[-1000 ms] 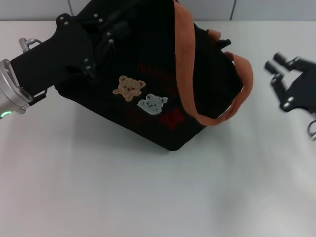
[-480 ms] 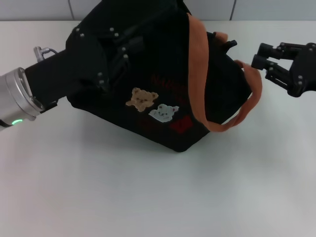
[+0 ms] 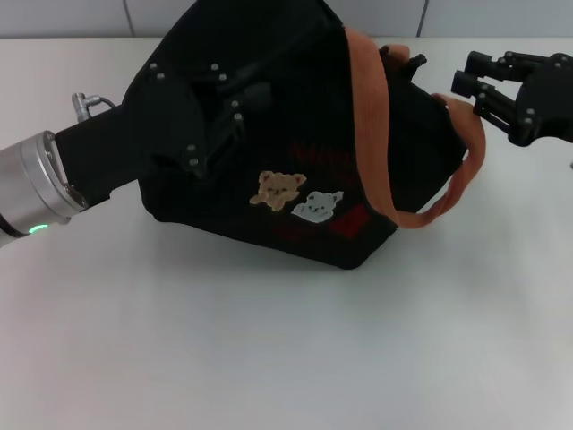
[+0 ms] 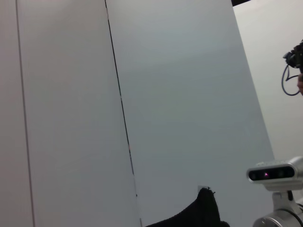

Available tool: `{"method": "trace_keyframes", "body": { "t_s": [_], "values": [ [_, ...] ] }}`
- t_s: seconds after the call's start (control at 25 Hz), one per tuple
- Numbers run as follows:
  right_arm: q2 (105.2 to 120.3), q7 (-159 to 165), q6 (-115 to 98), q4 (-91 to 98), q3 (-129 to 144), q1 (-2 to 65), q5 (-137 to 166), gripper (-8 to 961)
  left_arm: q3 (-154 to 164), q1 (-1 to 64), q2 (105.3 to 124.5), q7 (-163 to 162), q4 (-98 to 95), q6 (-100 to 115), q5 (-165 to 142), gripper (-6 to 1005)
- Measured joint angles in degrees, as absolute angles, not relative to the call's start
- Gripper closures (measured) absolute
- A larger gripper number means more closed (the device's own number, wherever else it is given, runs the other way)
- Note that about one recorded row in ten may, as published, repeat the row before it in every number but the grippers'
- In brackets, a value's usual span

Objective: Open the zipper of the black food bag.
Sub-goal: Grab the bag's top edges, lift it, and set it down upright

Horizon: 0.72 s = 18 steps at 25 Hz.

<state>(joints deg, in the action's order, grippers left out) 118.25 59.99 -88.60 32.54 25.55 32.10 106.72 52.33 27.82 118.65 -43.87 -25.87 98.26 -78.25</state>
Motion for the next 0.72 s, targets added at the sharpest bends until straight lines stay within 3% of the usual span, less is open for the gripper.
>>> {"method": "trace_keyframes", "body": {
  "t_s": [0.12,0.4,0.44,0.72],
  "values": [
    [118.95,57.1,-85.0,30.2,25.5,31.9,106.3,670,51.1,27.5,118.59,-43.5,-25.8,98.2,-78.1,906],
    [118.86,51.9,-82.5,24.0,24.8,30.4,101.9,671,47.4,26.5,117.82,-41.6,-26.4,98.1,-78.3,906],
    [118.87,51.7,-82.5,23.8,24.8,30.2,101.7,671,45.4,26.2,116.04,-41.2,-26.5,98.1,-78.5,906],
    [118.93,51.6,-82.7,22.7,24.8,29.7,101.2,672,42.2,25.8,114.22,-40.6,-28.2,98.0,-78.6,906]
  ]
}}
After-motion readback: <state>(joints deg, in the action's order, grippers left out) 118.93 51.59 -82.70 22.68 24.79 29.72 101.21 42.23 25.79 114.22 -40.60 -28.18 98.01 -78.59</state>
